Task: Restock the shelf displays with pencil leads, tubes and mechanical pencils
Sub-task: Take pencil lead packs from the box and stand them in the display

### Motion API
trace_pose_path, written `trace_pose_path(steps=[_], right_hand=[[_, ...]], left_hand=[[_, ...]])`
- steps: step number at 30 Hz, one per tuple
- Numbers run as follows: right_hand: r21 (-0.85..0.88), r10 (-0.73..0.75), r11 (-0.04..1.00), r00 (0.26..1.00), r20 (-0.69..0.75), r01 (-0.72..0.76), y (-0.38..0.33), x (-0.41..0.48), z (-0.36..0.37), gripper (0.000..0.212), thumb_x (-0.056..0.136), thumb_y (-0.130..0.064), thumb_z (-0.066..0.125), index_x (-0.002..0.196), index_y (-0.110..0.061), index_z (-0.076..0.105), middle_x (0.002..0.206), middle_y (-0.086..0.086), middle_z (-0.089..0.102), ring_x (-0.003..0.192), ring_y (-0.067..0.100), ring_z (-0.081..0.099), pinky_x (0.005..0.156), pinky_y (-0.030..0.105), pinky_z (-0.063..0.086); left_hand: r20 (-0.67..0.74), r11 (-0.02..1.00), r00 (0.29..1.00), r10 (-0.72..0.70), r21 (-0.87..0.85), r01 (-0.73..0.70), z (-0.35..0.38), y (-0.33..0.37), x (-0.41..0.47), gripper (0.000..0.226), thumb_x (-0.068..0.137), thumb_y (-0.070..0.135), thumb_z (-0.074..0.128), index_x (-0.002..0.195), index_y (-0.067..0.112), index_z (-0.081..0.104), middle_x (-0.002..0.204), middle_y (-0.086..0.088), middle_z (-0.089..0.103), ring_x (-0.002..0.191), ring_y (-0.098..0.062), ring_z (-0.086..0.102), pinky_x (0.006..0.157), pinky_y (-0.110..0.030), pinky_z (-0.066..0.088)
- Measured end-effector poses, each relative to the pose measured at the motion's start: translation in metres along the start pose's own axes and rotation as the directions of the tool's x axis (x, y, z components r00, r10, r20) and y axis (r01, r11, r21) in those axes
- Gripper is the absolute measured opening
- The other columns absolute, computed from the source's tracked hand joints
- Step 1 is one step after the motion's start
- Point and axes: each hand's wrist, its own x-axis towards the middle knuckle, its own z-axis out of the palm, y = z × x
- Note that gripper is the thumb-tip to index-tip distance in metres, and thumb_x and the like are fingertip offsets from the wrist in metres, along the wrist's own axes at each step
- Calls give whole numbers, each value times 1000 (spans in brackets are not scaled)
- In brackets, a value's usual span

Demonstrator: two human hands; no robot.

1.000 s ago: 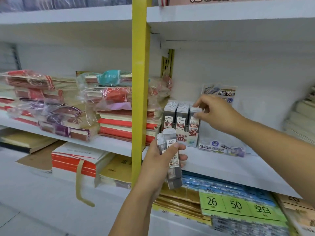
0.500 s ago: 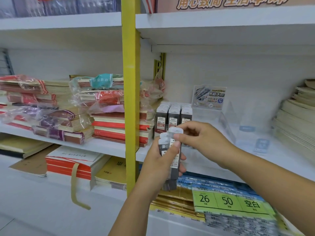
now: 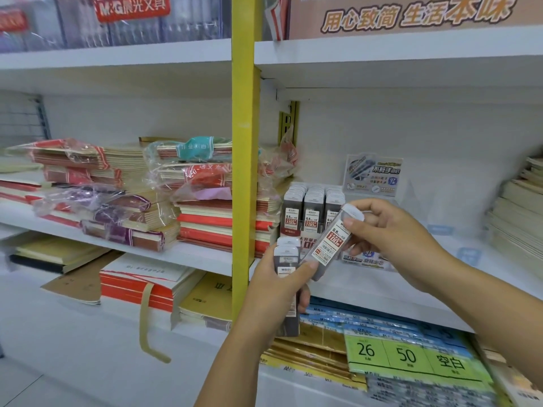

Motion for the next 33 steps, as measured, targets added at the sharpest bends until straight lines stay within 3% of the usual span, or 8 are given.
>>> trace_pose_path(steps=[4, 8, 13, 16, 19, 25, 31, 33], right_hand=[[-43, -25, 999, 999, 29, 26, -1, 3, -4, 14, 93, -17, 61, 107, -21, 61, 90, 3, 76, 79, 22, 72, 68, 30, 59], [-109, -299, 954, 924, -238, 281, -17, 22, -18, 19, 93, -11, 60, 94, -31, 61, 85, -6, 74, 73, 15, 70, 65, 28, 56], [-549, -519, 738, 850, -90, 392, -26, 48, -26, 23, 91, -17, 63, 94, -38, 56, 86, -11, 66, 80, 12, 65, 74, 30, 53], [-702, -478, 617, 878, 26, 357, -22, 61, -21, 21, 90, -19, 64, 97, -36, 55, 86, -17, 62, 80, 5, 60, 74, 29, 48], [-720, -364, 642, 931, 15, 263, -11, 70, -19, 22, 90, -24, 66, 107, -32, 55, 92, -15, 61, 83, 3, 58, 74, 29, 47], [-776, -323, 594, 946, 11, 212, 7, 70, -11, 22, 82, -25, 74, 98, -25, 59, 100, -4, 52, 80, 3, 47, 69, 21, 36], [-864, -431, 474, 900, -59, 171, 9, 46, 0, 34, 88, -25, 67, 122, -20, 61, 104, -6, 42, 94, 6, 39, 78, 21, 33], [-755, -408, 608, 912, -31, 246, 5, 27, 10, 18, 92, -31, 59, 107, -27, 67, 98, -12, 53, 84, 0, 47, 71, 16, 38]], left_hand=[[-23, 999, 999, -40, 7, 40, -2, -2, 2, 26, 93, 35, 68, 116, 34, 58, 71, -1, 70, 49, -14, 52, 48, -25, 46], [-40, 984, 991, -124, -131, 118, 1, 0, 4, 18, 88, 24, 58, 87, 40, 68, 75, -11, 65, 49, -17, 52, 46, -29, 44], [-58, 991, 997, -48, -131, 40, -3, -2, 6, 10, 101, 22, 55, 108, 27, 60, 91, -6, 73, 68, -19, 68, 61, -28, 55], [-73, 986, 997, -13, -169, 0, -5, -1, 6, 12, 98, 27, 59, 109, 31, 64, 97, -8, 75, 81, -24, 75, 67, -29, 59], [-93, 985, 996, -7, -174, -9, -5, -1, 6, 8, 96, 32, 62, 100, 37, 67, 92, -8, 76, 86, -26, 76, 69, -33, 61], [-83, 994, 997, 5, -107, -13, -6, -2, 8, 6, 96, 35, 63, 100, 35, 67, 84, -5, 73, 65, -19, 68, 59, -29, 56], [-62, 998, 997, 36, -54, -39, -3, 0, 7, 4, 94, 34, 66, 98, 36, 66, 81, -3, 72, 59, -15, 62, 55, -27, 52], [-40, 998, 998, 40, -38, -41, -1, 2, 5, 5, 93, 34, 67, 98, 36, 66, 83, -4, 73, 59, -16, 63, 55, -27, 52]])
